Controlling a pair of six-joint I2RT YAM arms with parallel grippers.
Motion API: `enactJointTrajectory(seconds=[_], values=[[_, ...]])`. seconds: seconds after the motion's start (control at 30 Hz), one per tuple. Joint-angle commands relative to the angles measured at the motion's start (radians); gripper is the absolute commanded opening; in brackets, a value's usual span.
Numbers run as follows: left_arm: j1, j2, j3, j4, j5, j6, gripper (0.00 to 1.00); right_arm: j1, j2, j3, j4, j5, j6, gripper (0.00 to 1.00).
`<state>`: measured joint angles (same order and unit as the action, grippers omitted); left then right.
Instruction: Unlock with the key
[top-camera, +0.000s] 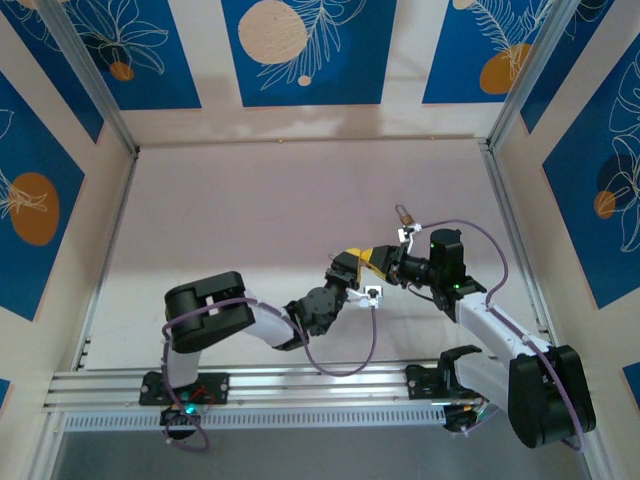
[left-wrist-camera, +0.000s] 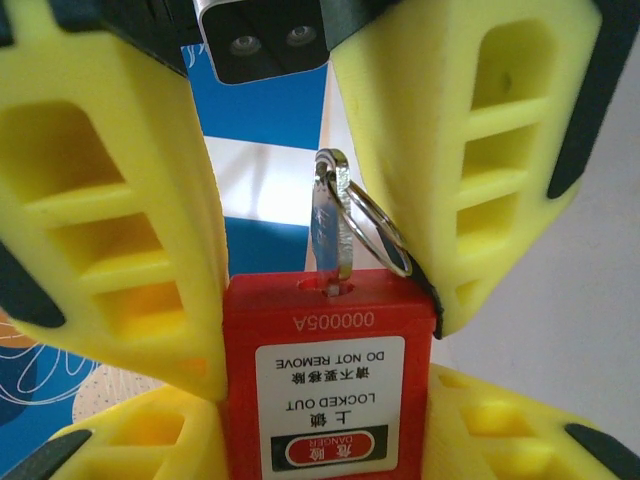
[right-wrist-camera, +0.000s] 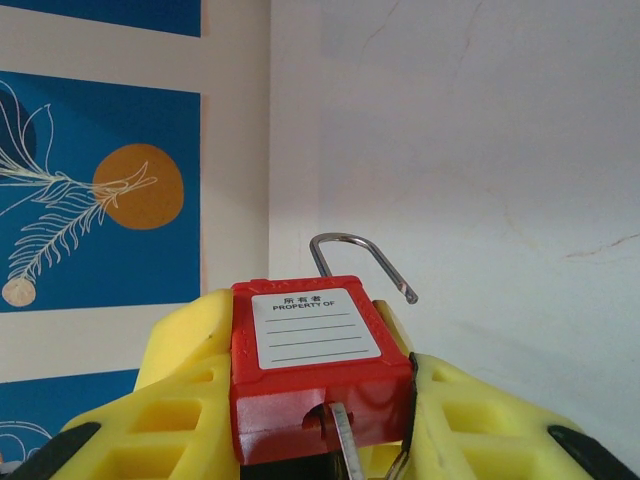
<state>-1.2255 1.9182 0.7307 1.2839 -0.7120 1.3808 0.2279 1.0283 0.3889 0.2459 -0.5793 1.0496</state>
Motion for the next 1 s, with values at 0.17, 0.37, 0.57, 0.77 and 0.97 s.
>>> enactJointTrajectory(seconds=[0.17,0.37,0.57,0.77,0.97], values=[[-0.003,-0.008,0.01,-0.008,-0.021,0.023,0.35,0.006,-0.017,-0.003,-0.009,-0.02,-0.016,0.47],[0.0,-0.015,0.004,-0.011,-0.023,0.029,0.34,0.004,-0.023,0.007,-0.043,-0.021,-0.048,0.59],[0.011,-0.027,-0.004,-0.02,-0.026,0.03,0.34,-0.003,-0.043,0.016,-0.123,0.005,-0.099,0.65],[0.021,-0.051,-0.015,-0.062,-0.027,0.016,0.33,-0.043,-0.079,0.023,-0.195,0.023,-0.138,0.68],[0.029,-0.087,-0.02,-0.17,-0.021,-0.039,0.33,-0.185,-0.155,0.148,-0.299,0.002,-0.171,0.7]])
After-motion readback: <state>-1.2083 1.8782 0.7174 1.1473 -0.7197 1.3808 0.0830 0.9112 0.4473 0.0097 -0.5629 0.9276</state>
